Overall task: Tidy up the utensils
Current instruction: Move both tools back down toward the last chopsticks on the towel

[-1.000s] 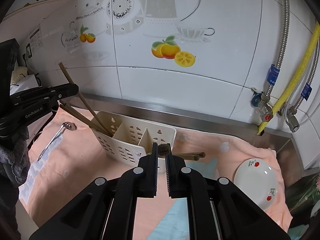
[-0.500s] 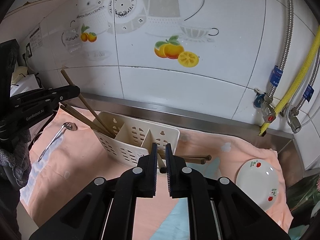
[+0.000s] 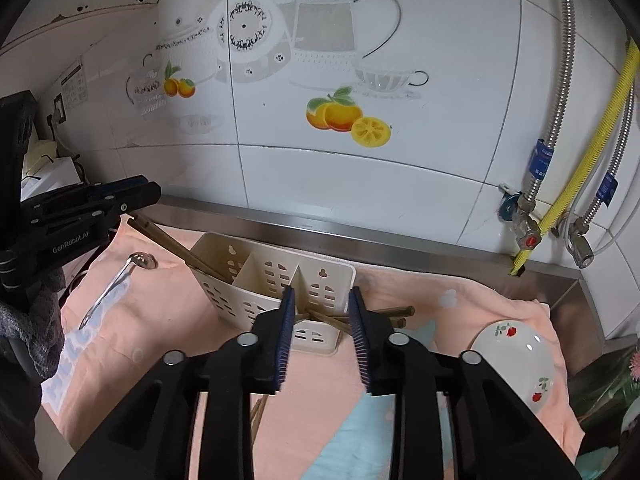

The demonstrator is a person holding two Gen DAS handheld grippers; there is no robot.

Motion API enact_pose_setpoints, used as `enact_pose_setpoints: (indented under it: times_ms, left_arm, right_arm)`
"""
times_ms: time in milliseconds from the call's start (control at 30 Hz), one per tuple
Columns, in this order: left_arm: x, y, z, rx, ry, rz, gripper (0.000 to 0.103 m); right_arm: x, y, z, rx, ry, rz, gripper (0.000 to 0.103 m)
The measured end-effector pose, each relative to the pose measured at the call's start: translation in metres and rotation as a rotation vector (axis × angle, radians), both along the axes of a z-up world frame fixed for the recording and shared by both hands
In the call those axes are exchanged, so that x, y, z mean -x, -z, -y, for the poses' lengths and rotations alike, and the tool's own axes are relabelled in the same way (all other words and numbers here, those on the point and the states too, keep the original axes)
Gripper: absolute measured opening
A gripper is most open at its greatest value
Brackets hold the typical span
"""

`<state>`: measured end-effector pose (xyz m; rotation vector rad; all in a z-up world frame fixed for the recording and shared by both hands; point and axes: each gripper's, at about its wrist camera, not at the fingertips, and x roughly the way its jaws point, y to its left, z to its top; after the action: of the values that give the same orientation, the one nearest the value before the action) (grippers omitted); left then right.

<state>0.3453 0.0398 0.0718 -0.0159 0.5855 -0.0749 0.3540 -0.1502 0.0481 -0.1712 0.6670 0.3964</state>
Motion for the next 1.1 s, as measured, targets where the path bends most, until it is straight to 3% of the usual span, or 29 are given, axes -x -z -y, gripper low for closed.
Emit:
enact_pose_setpoints:
  times_ms: [667,1100]
  left_arm:
    - [0.065,-0.021,0.003,-0.011,-0.003,0.077,0.057]
    - [0.119,0.012,0.007,0.005,0.011,0.063,0.068]
  right_arm:
    - [0.055,-0.017,0.020,-0.038,0.010,0.068,0.041]
    - [0.112,0.017,0.028,-0.069,-0.021,0.069,0.045]
